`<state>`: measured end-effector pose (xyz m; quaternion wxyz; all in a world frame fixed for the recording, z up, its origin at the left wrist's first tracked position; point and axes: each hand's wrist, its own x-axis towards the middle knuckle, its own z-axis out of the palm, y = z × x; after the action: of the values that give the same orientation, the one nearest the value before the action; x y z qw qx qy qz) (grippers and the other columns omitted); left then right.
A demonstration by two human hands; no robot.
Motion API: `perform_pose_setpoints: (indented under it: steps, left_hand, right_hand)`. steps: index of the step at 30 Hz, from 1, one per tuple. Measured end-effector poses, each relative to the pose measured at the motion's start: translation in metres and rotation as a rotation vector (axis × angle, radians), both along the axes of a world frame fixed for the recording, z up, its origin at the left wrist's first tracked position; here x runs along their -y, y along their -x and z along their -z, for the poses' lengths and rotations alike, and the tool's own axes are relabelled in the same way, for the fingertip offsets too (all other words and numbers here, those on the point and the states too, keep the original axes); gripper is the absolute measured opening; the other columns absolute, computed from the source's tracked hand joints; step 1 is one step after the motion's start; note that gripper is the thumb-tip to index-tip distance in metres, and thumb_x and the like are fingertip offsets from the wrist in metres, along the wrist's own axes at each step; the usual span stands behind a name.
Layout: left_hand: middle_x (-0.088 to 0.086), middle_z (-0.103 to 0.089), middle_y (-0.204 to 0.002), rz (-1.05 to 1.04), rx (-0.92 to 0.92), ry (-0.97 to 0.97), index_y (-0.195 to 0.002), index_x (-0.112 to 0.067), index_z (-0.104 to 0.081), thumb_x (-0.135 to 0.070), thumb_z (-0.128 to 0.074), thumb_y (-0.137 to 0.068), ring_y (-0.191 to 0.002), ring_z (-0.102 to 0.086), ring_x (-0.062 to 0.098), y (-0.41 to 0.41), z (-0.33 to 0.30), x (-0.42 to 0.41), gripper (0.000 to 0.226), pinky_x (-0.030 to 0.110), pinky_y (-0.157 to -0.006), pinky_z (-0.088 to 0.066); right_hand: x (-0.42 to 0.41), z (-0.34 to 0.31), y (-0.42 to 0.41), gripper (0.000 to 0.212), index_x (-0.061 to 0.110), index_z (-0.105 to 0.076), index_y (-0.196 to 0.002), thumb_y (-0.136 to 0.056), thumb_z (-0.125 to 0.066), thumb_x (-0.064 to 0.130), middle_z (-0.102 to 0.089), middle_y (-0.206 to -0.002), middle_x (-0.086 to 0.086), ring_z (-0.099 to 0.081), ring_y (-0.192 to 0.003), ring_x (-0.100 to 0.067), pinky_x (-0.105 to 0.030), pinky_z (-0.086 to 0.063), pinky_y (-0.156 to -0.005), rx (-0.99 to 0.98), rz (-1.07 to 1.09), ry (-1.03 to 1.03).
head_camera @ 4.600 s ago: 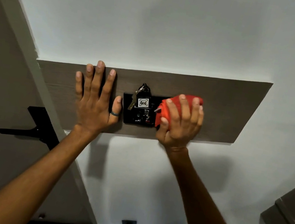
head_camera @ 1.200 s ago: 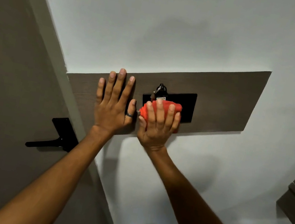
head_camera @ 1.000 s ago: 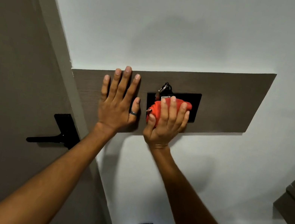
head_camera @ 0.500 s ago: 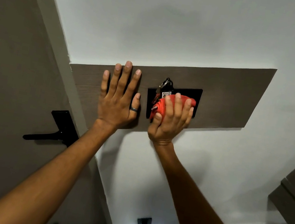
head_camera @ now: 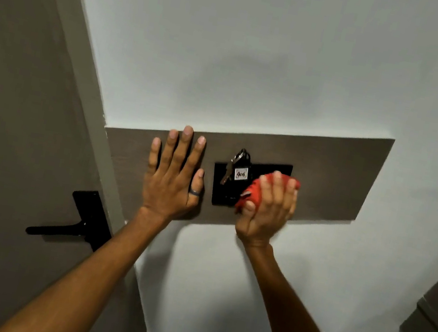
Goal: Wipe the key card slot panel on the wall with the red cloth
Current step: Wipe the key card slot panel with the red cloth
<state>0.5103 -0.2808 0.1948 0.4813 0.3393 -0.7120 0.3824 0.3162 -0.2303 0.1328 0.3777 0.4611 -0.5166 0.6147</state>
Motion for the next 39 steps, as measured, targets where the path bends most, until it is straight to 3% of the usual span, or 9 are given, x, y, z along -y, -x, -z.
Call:
perform_pose_setpoints:
  steps: [3, 8, 12, 15, 19, 23, 27, 33, 39]
  left_hand:
    - [0.006, -0.001, -0.173, -0.006, 0.002, 0.017, -0.163, -0.016, -0.022, -0.035, -0.040, -0.104, -0.160, -0.003, 0.026, 0.003, 0.000, 0.000, 0.065, 0.049, -0.130, -0.004]
    - [0.007, -0.002, -0.173, -0.001, -0.025, 0.032, -0.162, -0.014, -0.025, -0.035, -0.038, -0.105, -0.160, -0.002, 0.027, 0.007, 0.003, 0.002, 0.063, 0.050, -0.130, -0.004]
    - [0.007, -0.004, -0.173, -0.021, -0.046, 0.045, -0.163, -0.014, -0.023, -0.035, -0.037, -0.105, -0.160, -0.005, 0.027, 0.012, 0.005, 0.002, 0.063, 0.050, -0.130, -0.005]
    - [0.008, -0.005, -0.172, -0.020, -0.044, 0.054, -0.163, -0.013, -0.022, -0.035, -0.036, -0.105, -0.160, -0.005, 0.028, 0.012, 0.008, 0.004, 0.063, 0.051, -0.130, -0.004]
    - [0.007, -0.003, -0.173, -0.040, -0.045, 0.045, -0.163, -0.012, -0.021, -0.035, -0.034, -0.106, -0.160, -0.003, 0.027, 0.012, 0.008, 0.006, 0.062, 0.051, -0.130, -0.002]
    - [0.006, -0.003, -0.173, -0.050, -0.019, 0.048, -0.163, -0.012, -0.023, -0.033, -0.033, -0.106, -0.160, -0.002, 0.027, 0.014, 0.012, 0.003, 0.062, 0.051, -0.130, -0.002]
    - [0.005, -0.002, -0.173, -0.063, -0.024, 0.029, -0.163, -0.013, -0.020, -0.033, -0.032, -0.106, -0.160, 0.000, 0.026, 0.016, 0.011, 0.002, 0.062, 0.050, -0.130, -0.001]
    - [0.006, -0.002, -0.172, -0.050, -0.048, -0.120, -0.164, -0.013, -0.016, -0.030, -0.034, -0.108, -0.159, 0.006, 0.022, 0.012, 0.028, -0.013, 0.061, 0.044, -0.131, 0.002]
    - [0.019, -0.017, -0.170, 0.110, -0.111, -0.583, -0.160, -0.001, -0.023, -0.030, -0.037, -0.106, -0.160, -0.007, 0.031, 0.042, 0.117, -0.097, 0.063, 0.048, -0.131, -0.009]
  right_hand:
    - [-0.004, -0.020, -0.024, 0.051, 0.016, -0.057, -0.141, -0.106, -0.030, 0.040, -0.054, -0.152, -0.012, -0.030, -0.155, -0.032, -0.052, -0.022, -0.126, 0.208, 0.001, 0.004]
    - [-0.005, -0.017, 0.032, 0.049, 0.021, -0.055, -0.143, -0.107, -0.031, 0.043, -0.053, -0.151, -0.008, -0.028, -0.156, -0.030, -0.050, -0.023, -0.127, -0.302, 0.042, -0.037]
    - [-0.006, -0.028, 0.006, 0.050, 0.019, -0.060, -0.140, -0.106, -0.030, 0.040, -0.057, -0.149, -0.010, -0.031, -0.154, -0.032, -0.050, -0.021, -0.128, -0.003, 0.012, -0.018]
    - [-0.005, -0.028, 0.016, 0.048, 0.022, -0.060, -0.141, -0.107, -0.031, 0.039, -0.059, -0.148, -0.008, -0.035, -0.152, -0.033, -0.050, -0.024, -0.127, -0.221, 0.029, -0.003]
    - [-0.003, -0.035, 0.008, 0.046, 0.020, -0.062, -0.138, -0.107, -0.033, 0.038, -0.057, -0.149, -0.009, -0.034, -0.153, -0.034, -0.050, -0.021, -0.127, 0.052, 0.024, -0.004]
    - [-0.004, -0.031, 0.033, 0.046, 0.023, -0.062, -0.140, -0.108, -0.034, 0.040, -0.058, -0.149, -0.008, -0.039, -0.149, -0.037, -0.052, -0.024, -0.127, -0.325, 0.040, -0.017]
    - [-0.004, -0.029, 0.027, 0.042, 0.022, -0.060, -0.141, -0.108, -0.040, 0.039, -0.056, -0.150, -0.009, -0.034, -0.150, -0.037, -0.053, -0.021, -0.128, -0.126, 0.085, -0.041]
    - [-0.009, -0.011, 0.062, 0.043, 0.019, -0.054, -0.145, -0.108, -0.045, 0.037, -0.056, -0.150, -0.007, -0.042, -0.145, -0.039, -0.054, -0.031, -0.121, -0.412, 0.120, -0.115]
    - [-0.061, 0.056, 0.098, 0.038, 0.015, -0.054, -0.145, -0.108, -0.052, 0.025, -0.056, -0.151, -0.006, -0.046, -0.145, -0.028, -0.043, -0.042, -0.113, 0.078, -0.036, -0.324]
